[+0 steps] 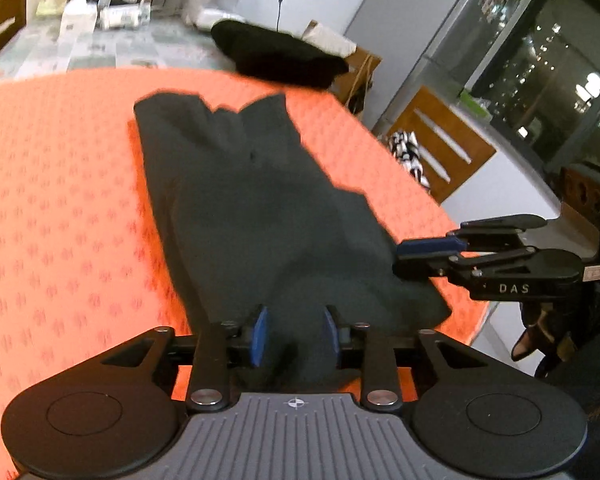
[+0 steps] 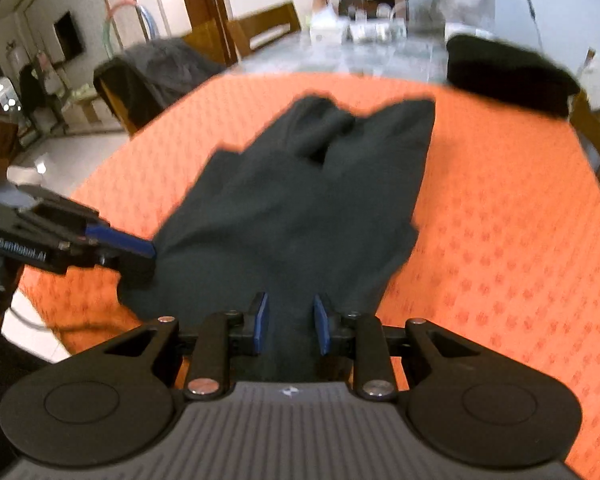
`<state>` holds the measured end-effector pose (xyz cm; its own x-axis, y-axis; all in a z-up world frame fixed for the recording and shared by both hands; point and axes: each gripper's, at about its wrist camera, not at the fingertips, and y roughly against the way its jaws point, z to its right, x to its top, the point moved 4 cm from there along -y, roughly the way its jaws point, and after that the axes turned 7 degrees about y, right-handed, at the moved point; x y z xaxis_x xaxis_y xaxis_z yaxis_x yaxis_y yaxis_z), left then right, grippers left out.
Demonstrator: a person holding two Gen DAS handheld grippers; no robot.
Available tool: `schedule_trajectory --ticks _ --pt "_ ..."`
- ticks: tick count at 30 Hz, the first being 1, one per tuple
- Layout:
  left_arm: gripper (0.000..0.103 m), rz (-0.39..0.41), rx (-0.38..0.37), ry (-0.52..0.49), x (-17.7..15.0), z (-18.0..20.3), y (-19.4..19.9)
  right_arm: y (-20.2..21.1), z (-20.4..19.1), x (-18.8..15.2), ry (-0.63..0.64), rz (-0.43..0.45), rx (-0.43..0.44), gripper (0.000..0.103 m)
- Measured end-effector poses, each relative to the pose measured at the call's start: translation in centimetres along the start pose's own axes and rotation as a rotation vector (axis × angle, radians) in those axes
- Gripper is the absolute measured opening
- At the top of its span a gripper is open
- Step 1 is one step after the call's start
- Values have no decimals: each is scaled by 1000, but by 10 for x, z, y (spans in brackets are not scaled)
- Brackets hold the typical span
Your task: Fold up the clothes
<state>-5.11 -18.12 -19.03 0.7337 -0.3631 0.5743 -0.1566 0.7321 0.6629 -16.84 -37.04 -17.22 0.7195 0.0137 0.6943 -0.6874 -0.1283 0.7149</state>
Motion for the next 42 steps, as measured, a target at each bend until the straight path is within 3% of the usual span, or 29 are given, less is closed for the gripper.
schedule_trajectory --ticks 5,13,16,20,27,32,34,36,37,39,42 --pt "37 56 24 5 23 1 -11 -8 14 26 25 48 -45 35" --pt "37 92 140 -8 47 -4 -39 -49 26 47 80 30 -43 35" --pt "37 77 161 41 46 -15 -42 -66 29 47 100 -5 -40 35" --pt "43 129 151 69 50 -14 -24 -57 45 40 16 -10 -67 36" --pt "52 174 214 126 55 -27 -16 -35 76 27 -146 -9 -118 51" --pt "51 163 246 147 55 -34 -21 -25 97 15 -267 -19 -140 55" --pt "42 167 245 150 55 -35 -19 -33 99 8 -311 -32 -106 55" --pt "15 170 245 153 54 -35 -18 -40 99 4 -344 -38 -74 52" --pt "14 172 244 154 54 -36 -18 -43 99 4 -353 -38 -61 47" --pt "9 175 244 157 54 -36 -16 -46 95 9 -355 -26 -44 17" --pt "8 167 249 172 53 -41 -18 -46 89 19 -323 1 -35 9"
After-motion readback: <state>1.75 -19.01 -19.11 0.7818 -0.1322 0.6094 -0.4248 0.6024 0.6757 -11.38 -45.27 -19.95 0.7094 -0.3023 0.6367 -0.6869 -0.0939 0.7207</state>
